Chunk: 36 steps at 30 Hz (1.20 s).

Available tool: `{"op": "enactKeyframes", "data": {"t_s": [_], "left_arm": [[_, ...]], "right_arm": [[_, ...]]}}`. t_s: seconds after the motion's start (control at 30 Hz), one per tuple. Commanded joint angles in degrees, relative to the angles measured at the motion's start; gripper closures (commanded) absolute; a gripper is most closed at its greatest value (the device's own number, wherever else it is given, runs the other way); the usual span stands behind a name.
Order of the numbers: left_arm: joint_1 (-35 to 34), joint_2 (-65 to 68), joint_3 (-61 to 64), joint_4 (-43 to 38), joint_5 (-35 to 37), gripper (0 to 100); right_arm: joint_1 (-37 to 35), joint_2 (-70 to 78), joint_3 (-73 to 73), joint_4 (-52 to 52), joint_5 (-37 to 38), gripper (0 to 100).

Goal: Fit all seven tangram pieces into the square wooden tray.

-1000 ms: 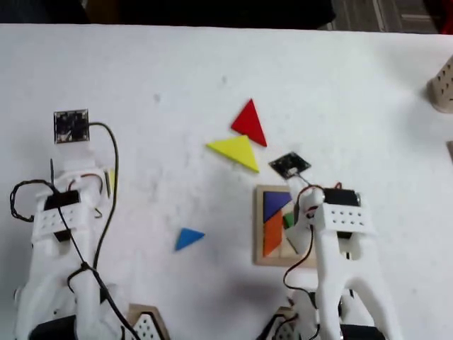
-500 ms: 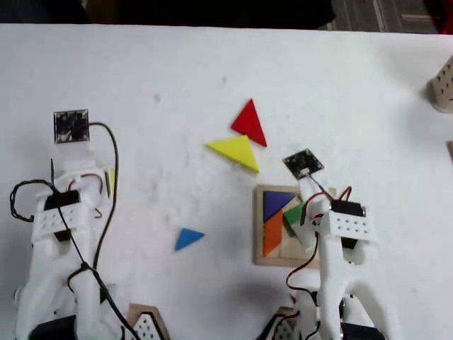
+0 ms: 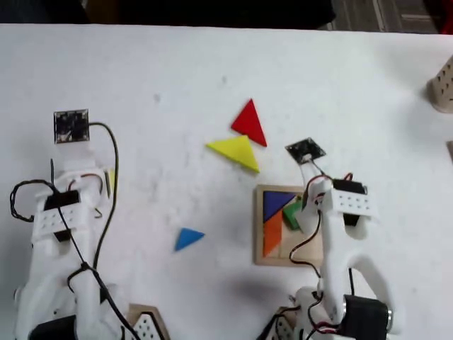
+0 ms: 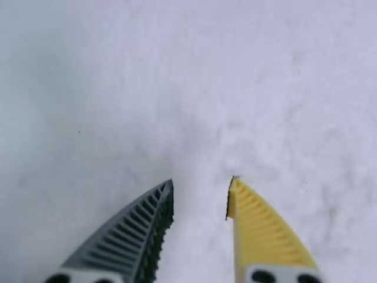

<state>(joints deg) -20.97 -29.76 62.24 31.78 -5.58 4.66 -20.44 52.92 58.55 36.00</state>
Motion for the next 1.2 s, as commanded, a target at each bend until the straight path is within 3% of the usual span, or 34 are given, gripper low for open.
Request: {"op": "enactKeyframes", "data": {"t_s": [0.0,0.37,0.5,0.7,0.97,1.17], "left_arm": [[0.31,-0.04,-0.35,-0.97,-0.62,82],[0.31,-0.04,-0.35,-0.97,-0.62,82],[0.31,-0.04,-0.35,-0.97,-0.62,82],[0.31,-0.04,-0.35,-0.97,-0.62,82],[0.31,-0.04,-0.35,-0.97,-0.62,82],[0.4,-0.04,-0.35,-1.05,-0.62,82]], "right_arm": [[-0.04,-3.03,-3.78,0.4,-0.09,98.1],[2.33,-4.79,-7.03,9.36,-0.44,98.1],[5.32,-4.7,-1.32,3.82,-0.09,98.1],[3.91,-4.62,5.36,-8.48,-0.7,98.1],[-0.57,1.98,2.37,-11.3,-4.84,98.1],[0.75,4.35,-3.08,-6.02,-5.98,98.1]]}}
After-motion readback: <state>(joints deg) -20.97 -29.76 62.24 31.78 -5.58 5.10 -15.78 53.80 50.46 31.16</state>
